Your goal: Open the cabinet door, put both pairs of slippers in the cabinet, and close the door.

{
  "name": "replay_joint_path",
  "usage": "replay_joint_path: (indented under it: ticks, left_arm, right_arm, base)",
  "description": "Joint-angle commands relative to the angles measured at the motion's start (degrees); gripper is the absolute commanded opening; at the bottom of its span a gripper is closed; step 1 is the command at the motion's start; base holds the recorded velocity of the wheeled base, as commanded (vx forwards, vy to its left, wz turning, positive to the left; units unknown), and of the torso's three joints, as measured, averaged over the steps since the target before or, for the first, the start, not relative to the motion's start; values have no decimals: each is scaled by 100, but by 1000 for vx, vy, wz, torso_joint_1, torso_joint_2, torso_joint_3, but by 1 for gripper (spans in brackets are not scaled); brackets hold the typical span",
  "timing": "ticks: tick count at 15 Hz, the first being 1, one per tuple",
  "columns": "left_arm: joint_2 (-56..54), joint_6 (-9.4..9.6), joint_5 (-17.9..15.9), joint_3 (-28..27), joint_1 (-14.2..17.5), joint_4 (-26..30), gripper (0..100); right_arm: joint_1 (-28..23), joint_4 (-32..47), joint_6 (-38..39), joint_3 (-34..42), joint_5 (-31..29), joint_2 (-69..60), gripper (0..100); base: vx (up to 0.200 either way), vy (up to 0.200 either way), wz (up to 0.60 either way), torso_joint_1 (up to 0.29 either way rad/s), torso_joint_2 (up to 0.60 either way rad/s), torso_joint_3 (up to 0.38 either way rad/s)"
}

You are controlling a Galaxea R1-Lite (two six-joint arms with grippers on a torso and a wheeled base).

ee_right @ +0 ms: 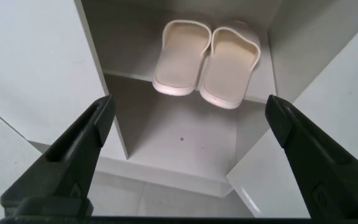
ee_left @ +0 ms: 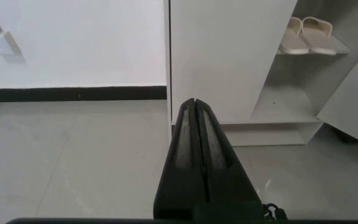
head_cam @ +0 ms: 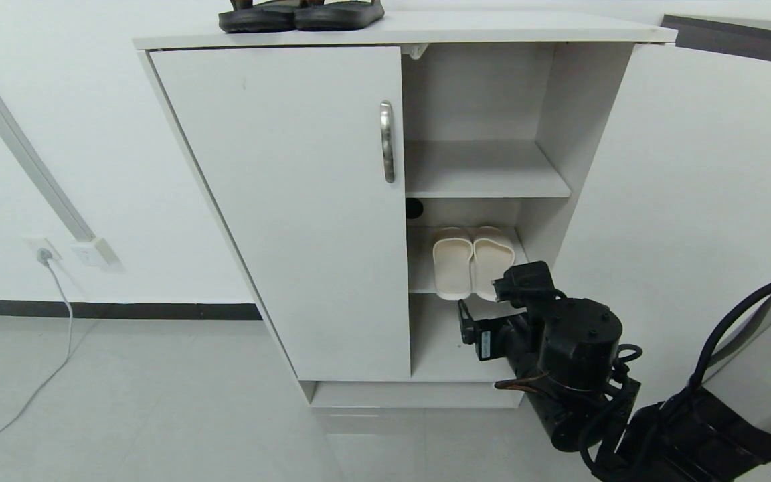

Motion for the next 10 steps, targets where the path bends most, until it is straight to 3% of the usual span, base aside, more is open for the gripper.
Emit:
replay_joint_path:
  ticks: [1,10]
  left_arm:
    - [9,-4,1,-9,0,-1,0]
    - [9,-13,9,0,0,-1,0]
  right_arm:
    - [4,-13,-2,6,2,13,100]
    - [4,-145,-46,41,-51,21,100]
  base:
    - [0,0,0,0,0,0]
    - [0,200,0,3,1,1]
